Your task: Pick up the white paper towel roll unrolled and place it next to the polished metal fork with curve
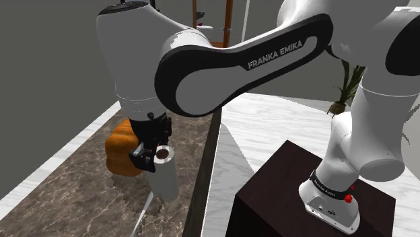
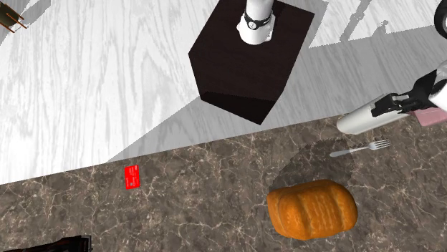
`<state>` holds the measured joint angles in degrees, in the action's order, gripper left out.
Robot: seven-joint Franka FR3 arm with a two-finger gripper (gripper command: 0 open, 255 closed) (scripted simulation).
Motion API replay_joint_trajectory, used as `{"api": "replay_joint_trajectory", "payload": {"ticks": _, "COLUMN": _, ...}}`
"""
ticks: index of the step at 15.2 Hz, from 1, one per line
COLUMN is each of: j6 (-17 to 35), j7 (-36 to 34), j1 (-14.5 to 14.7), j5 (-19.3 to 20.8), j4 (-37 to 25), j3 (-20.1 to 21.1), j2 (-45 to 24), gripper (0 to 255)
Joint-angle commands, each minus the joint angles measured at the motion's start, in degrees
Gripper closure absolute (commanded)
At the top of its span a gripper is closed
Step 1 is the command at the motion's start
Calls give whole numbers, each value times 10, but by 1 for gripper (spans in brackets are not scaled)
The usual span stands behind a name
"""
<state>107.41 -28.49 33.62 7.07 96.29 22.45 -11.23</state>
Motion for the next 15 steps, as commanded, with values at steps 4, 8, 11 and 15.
{"api": "replay_joint_trajectory", "payload": {"ticks": 4, "j6": 37, "j7": -4, "j1": 0, "j5": 4, "j4": 32, "j3": -1, "j2": -6, "gripper": 255}}
{"api": "replay_joint_trajectory", "payload": {"ticks": 8, "j6": 66, "j7": -8, "j1": 0, "j5": 8, "j4": 54, "j3": -2, "j2": -13, "gripper": 255}}
{"api": "replay_joint_trajectory", "payload": {"ticks": 11, "j6": 87, "j7": -11, "j1": 0, "j5": 12, "j4": 69, "j3": -3, "j2": -19, "gripper": 255}}
{"api": "replay_joint_trajectory", "payload": {"ticks": 15, "j6": 100, "j7": -13, "j1": 1, "j5": 15, "j4": 78, "j3": -4, "j2": -24, "gripper": 255}}
